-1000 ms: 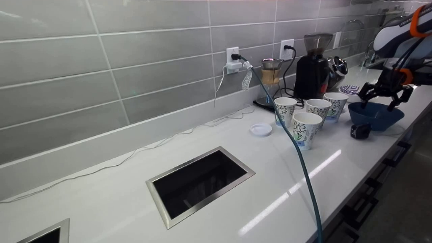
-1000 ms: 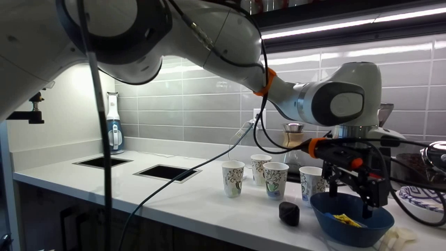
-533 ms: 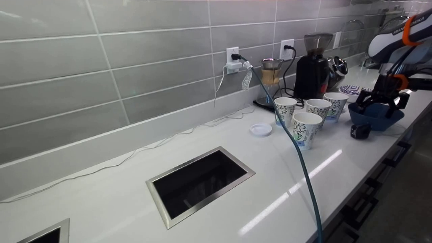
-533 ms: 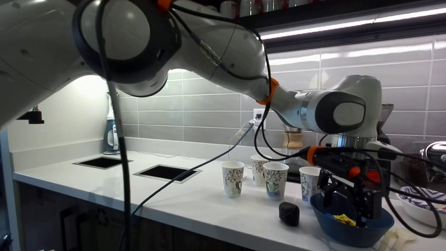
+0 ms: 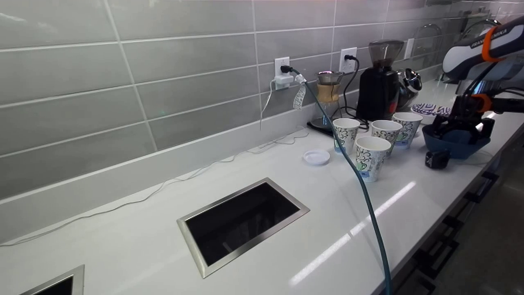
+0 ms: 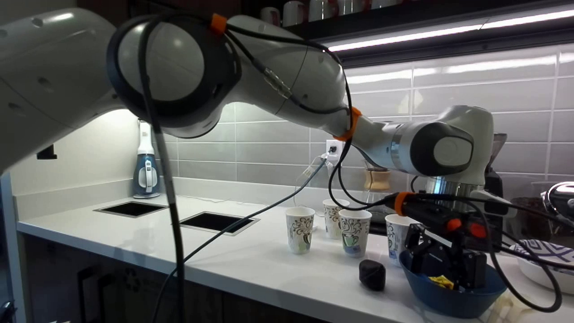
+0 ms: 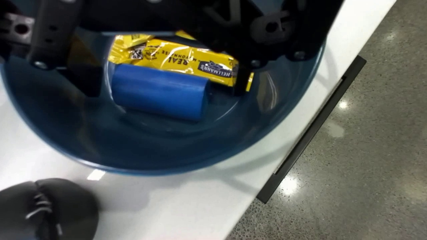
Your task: Remove the blue cylinder block from the blue bowl and place it on the table
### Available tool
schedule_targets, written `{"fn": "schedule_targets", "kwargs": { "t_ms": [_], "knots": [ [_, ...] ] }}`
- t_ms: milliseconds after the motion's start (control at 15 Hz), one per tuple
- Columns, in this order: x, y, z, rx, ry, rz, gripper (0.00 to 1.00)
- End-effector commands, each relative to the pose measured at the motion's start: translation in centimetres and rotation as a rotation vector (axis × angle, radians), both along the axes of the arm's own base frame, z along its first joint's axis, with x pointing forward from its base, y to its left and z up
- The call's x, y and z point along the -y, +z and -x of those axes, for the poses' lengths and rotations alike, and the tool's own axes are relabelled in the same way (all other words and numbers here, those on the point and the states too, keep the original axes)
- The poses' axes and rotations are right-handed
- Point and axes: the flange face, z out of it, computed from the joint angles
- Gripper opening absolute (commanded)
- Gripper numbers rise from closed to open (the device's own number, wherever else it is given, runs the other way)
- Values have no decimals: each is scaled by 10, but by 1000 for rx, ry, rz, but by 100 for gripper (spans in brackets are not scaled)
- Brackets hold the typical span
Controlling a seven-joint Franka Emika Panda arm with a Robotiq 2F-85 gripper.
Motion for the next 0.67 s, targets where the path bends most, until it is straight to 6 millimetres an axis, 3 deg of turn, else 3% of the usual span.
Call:
{"fn": "schedule_targets", "kwargs": {
  "t_ms": [0, 67, 333, 600],
  "knots": [
    [1, -6, -9, -5, -17, -2, 94],
    [2, -8, -10, -2, -18, -5, 74],
    [2, -7, -12, -3, -33, -5, 44],
    [1, 4, -9, -16, -62, 0, 42]
  ]
}}
